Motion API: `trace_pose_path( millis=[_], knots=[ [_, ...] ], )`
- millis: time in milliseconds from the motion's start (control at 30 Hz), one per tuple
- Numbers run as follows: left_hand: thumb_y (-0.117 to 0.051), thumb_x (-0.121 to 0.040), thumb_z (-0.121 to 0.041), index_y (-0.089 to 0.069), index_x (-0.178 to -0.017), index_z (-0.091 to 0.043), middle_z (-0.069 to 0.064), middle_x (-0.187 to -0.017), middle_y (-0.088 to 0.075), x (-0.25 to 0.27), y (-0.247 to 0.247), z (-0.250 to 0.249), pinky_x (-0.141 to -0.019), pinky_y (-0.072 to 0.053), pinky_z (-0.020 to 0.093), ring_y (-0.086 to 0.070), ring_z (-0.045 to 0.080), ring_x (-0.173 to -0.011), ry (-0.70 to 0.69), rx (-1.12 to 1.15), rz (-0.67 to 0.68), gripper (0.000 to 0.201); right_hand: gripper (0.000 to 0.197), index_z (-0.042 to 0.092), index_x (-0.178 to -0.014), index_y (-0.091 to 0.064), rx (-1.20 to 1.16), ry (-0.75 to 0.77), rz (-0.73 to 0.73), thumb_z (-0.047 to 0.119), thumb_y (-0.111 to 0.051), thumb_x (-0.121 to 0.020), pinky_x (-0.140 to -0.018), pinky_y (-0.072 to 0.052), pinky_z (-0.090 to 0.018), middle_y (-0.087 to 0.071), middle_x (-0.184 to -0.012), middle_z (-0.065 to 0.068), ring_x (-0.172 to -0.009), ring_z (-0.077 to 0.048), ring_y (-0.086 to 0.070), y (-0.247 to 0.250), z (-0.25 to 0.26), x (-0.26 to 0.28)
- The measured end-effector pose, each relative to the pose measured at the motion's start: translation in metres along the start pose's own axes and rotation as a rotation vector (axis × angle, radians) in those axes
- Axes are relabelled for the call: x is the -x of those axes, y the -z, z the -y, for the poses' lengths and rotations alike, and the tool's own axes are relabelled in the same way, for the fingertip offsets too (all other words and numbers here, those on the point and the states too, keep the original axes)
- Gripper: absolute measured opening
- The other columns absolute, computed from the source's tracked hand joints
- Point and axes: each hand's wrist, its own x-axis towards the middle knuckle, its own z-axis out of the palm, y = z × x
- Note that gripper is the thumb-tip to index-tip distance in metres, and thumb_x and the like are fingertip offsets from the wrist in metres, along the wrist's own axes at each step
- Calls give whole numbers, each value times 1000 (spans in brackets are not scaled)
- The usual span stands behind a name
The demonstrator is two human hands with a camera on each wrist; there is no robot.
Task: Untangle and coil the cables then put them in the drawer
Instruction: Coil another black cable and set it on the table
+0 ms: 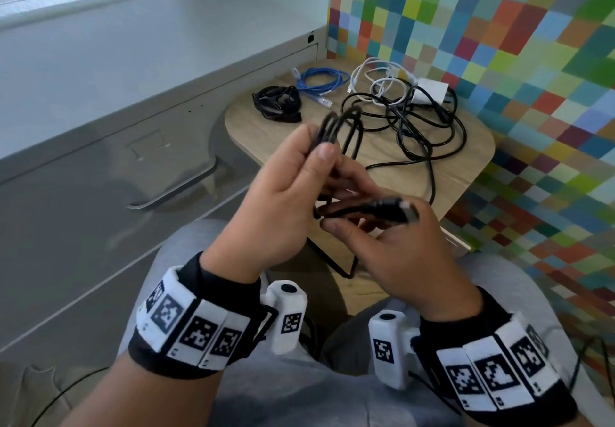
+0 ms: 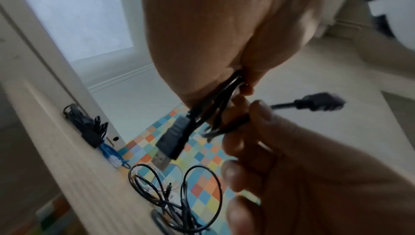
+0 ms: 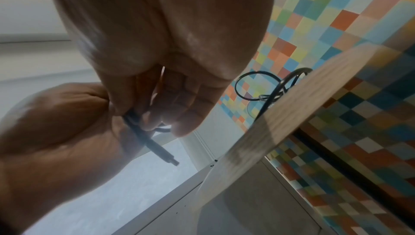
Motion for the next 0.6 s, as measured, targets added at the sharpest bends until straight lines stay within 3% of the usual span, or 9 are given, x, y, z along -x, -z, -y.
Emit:
trace_pose_path(
  millis=[100,200,267,300,367,433,500,600],
  knots=[
    [-38,-108,-20,-49,-102,-8,9,-98,-75,3,-3,1,-83,-60,47,-74,28,-97,-2,-230,30,17,23,9,-107,-77,-87,68,-55,-3,-78,-87,-83,-62,-26,-78,-106,2,-95,-9,-76,1,4,1],
    [-44,-106,-26,-50,-95,-12,-3,-81,-63,5,-4,4,-66,-53,44,-62,18,-74,-26,-531,19,19,17,13,-104,-76,-116,95,-123,4,-77,-89,-77,-60,-22,-75,-97,12,-85,1,-74,1,8,2],
    [-44,-105,-28,-49,-88,-17,-9,-72,-56,4,-5,2,-59,-48,36,-55,11,-65,-21,-579,18,21,10,13,-99,-77,-133,77,-145,8,-77,-90,-62,-57,-25,-75,-82,11,-65,-5,-71,0,11,3],
    [-45,-105,-29,-50,-86,-17,-7,-72,-58,3,-4,1,-59,-48,38,-56,14,-64,-4,-586,29,23,8,12,-98,-77,-135,74,-150,9,-77,-90,-59,-56,-27,-75,-78,7,-61,-10,-71,0,13,4],
    [-45,-104,-29,-54,-82,-17,3,-71,-60,0,-2,-1,-60,-49,45,-58,20,-66,41,-597,53,26,9,10,-97,-77,-68,114,-148,9,-79,-89,-65,-58,-27,-76,-83,3,-70,-13,-73,1,15,4],
    [-47,-106,-27,-53,-75,-16,0,-64,-52,-1,2,-2,-54,-42,40,-50,15,-59,90,-576,78,33,9,9,-95,-78,87,184,-146,12,-83,-88,-72,-57,-29,-74,-89,0,-82,-14,-71,3,14,3],
    [-46,-107,-29,-55,-72,-11,-4,-62,-47,-2,4,-2,-53,-35,34,-43,11,-56,152,-519,111,40,14,9,-93,-79,243,226,-187,22,-84,-87,-77,-54,-36,-66,-97,-5,-90,-23,-65,3,11,2],
    [-44,-104,-40,-55,-61,-23,-6,-59,-44,0,2,-5,-55,-33,36,-40,13,-55,261,-433,105,48,19,9,-93,-75,265,233,-191,27,-76,-91,-94,-49,-34,-60,-115,-9,-110,-26,-60,0,10,0]
  ],
)
